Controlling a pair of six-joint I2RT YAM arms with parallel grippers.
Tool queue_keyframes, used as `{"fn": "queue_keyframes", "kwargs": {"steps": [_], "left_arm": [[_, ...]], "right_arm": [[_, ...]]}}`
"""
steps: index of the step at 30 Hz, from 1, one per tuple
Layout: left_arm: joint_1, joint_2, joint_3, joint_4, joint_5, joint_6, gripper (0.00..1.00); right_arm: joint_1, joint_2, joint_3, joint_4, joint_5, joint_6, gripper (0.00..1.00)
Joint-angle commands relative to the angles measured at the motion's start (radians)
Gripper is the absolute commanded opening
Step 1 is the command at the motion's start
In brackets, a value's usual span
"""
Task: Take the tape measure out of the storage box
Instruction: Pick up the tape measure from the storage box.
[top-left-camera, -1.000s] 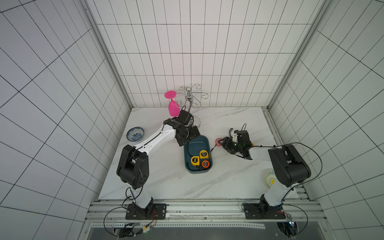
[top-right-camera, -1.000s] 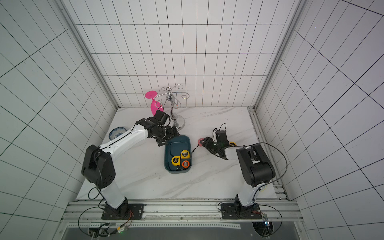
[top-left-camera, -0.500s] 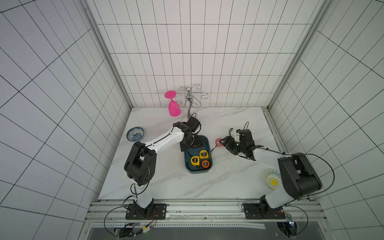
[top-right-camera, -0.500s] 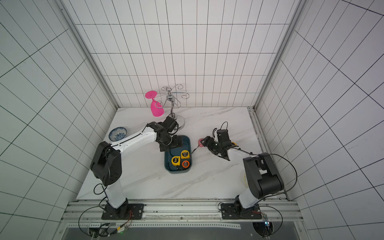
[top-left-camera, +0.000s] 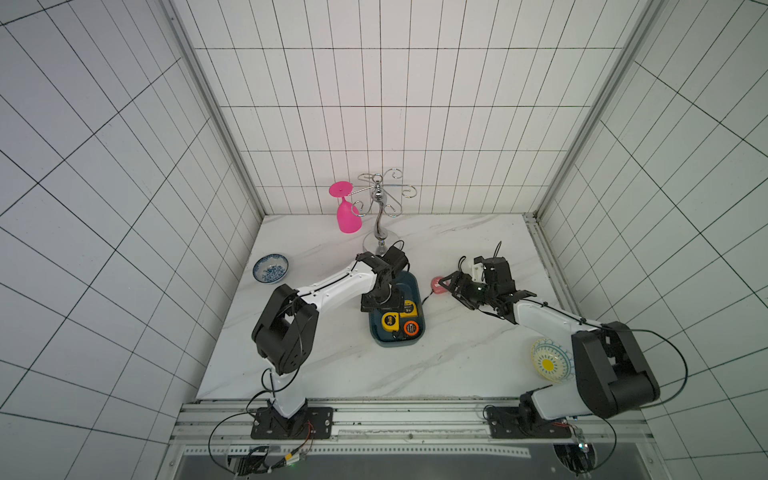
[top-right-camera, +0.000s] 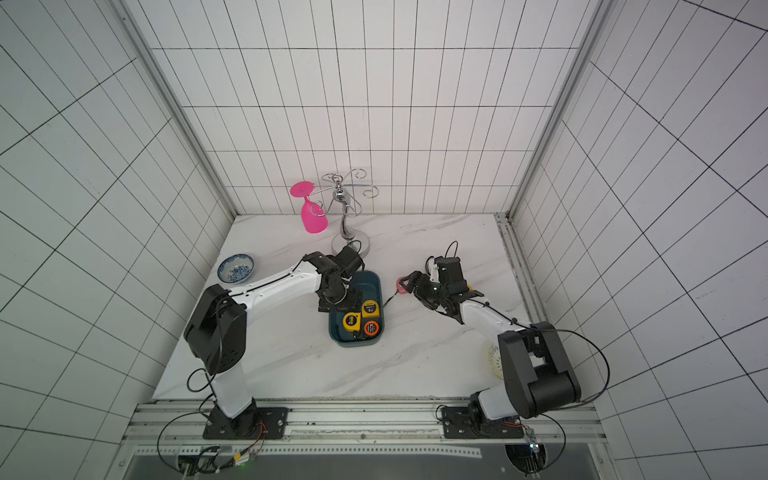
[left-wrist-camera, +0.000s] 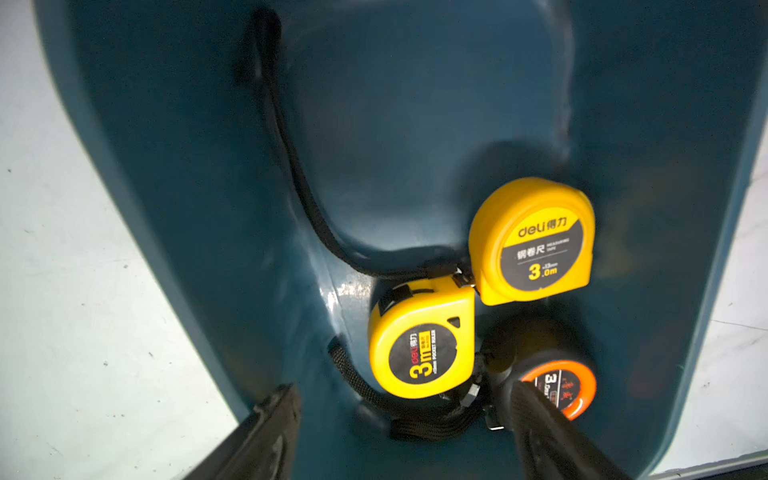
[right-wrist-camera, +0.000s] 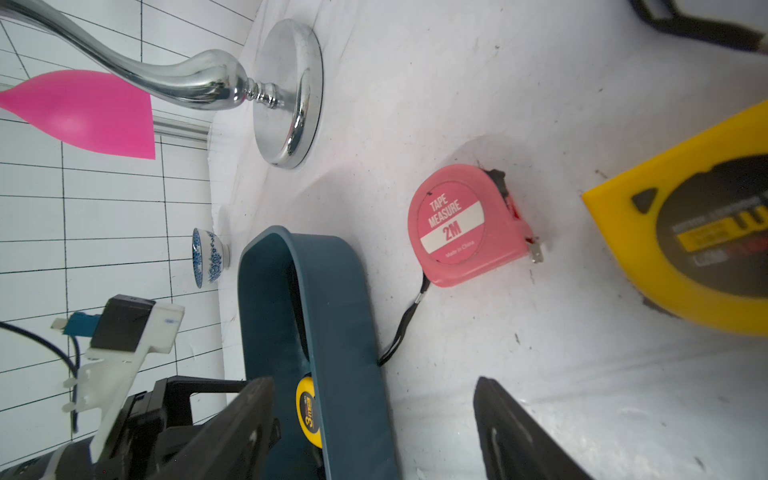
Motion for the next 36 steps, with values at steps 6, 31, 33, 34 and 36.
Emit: {"fn": "queue_keyframes", "kwargs": {"steps": [6,31,33,34,36], "left_arm": [[-0.019,0.051,0.008,-0.005,-0.040,0.019,0.80],[-0.062,0.143,0.013,0.006,-0.149,-0.042,0.80],[-0.062,0.154,0.013,0.006,-0.154,-0.043,0.80],[-0.061,0.159,0.014,0.005,-0.155,-0.044,0.80],[-0.062,0.163,0.013,0.004,-0.157,-0.049,0.79]], "right_arm": [[-0.006,-0.051,-0.001,-0.059,-0.027,-0.027,0.80],[-0.035,-0.035,-0.004,-0.042,-0.041,-0.035,0.80],[-0.036,-0.031,-0.005,-0.037,-0.042,-0.035,0.80],[-0.038,-0.030,-0.004,-0.034,-0.044,-0.033,0.80],[-0.039,-0.025,-0.004,-0.031,-0.047,-0.033,0.80]]}}
